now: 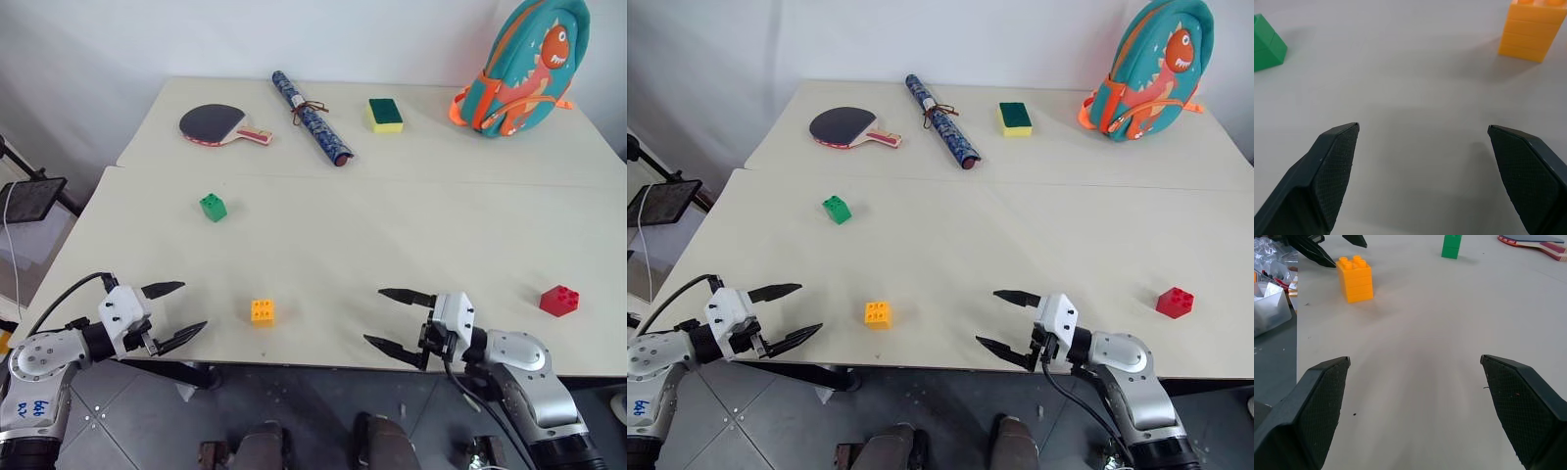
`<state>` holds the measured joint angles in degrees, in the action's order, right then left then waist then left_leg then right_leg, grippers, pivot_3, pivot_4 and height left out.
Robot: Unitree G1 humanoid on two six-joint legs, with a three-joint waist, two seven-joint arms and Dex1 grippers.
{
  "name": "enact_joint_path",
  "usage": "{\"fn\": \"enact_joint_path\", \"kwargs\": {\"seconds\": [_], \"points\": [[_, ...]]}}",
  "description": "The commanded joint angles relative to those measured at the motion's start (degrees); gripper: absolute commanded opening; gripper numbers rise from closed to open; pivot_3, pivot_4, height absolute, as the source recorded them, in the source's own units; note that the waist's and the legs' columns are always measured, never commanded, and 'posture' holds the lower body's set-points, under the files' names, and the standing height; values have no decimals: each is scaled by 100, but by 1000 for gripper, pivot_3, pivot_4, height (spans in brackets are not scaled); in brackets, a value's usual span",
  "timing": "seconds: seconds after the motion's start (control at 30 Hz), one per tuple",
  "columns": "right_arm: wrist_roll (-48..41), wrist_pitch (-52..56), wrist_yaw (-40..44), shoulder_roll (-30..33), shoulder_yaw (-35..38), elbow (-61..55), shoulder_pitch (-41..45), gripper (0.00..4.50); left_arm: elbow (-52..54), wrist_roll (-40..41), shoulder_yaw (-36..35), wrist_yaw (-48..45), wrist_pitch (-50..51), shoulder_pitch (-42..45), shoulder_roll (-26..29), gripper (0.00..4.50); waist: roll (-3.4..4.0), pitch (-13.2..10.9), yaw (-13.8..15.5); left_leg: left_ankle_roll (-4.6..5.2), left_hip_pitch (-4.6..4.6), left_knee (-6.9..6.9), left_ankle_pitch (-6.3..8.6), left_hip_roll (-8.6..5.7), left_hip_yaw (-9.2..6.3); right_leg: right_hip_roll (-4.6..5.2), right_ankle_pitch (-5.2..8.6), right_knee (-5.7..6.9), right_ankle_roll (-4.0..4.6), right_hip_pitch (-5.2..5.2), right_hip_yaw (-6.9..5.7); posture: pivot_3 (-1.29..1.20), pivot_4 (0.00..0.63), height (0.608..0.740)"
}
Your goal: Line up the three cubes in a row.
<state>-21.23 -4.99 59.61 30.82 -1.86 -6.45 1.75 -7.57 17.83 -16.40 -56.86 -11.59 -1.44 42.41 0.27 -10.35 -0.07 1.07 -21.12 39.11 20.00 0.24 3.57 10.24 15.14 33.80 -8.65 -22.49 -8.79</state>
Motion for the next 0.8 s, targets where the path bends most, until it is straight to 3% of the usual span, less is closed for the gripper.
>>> {"fn": "enact_joint_path", "kwargs": {"seconds": [0.03,0.17,0.27,0.33,0.43,0.6,0.8], "points": [[-80,-15,-58,21,105,-225,-97,4500,48,70,-172,46,-266,5,-7,4489,0,0,1,0,0,0,0,0,0,0,0,0,0,0,0,0,150,740],[-151,24,-275,19,284,-412,-245,4500,377,623,-225,-7,232,56,-89,4489,0,0,4,0,0,0,0,0,0,0,0,0,0,0,0,0,150,740],[-635,340,-965,20,1124,-1428,-864,4500,1317,1507,54,-79,1258,499,-151,4489,1,-3,109,1,-7,2,0,4,-11,5,0,2,0,-1,-5,0,150,740],[-771,466,-1412,28,1858,-1896,-1342,4500,1647,1650,414,-127,1667,910,-233,4489,-1,-1,197,0,-9,6,0,15,-19,7,0,2,-1,3,-6,0,150,740],[-890,659,-1912,-20,2788,-2258,-1920,4500,1727,1376,1044,-408,1788,1372,-320,4489,0,4,192,1,2,7,0,-10,-14,7,-2,1,-3,10,-1,0,150,740],[-1138,571,-2774,-762,4355,-2254,-3069,4500,1276,910,1957,-614,1786,2371,-862,4489,2,7,235,2,-1,2,0,-12,3,0,-1,-3,-2,6,1,0,150,740],[-1053,699,-2972,-1217,4442,-2052,-3706,4500,727,631,2390,-1020,1630,2926,-1185,4489,7,10,99,3,8,-2,0,-4,19,-9,0,-6,-1,4,22,0,150,740]]}}
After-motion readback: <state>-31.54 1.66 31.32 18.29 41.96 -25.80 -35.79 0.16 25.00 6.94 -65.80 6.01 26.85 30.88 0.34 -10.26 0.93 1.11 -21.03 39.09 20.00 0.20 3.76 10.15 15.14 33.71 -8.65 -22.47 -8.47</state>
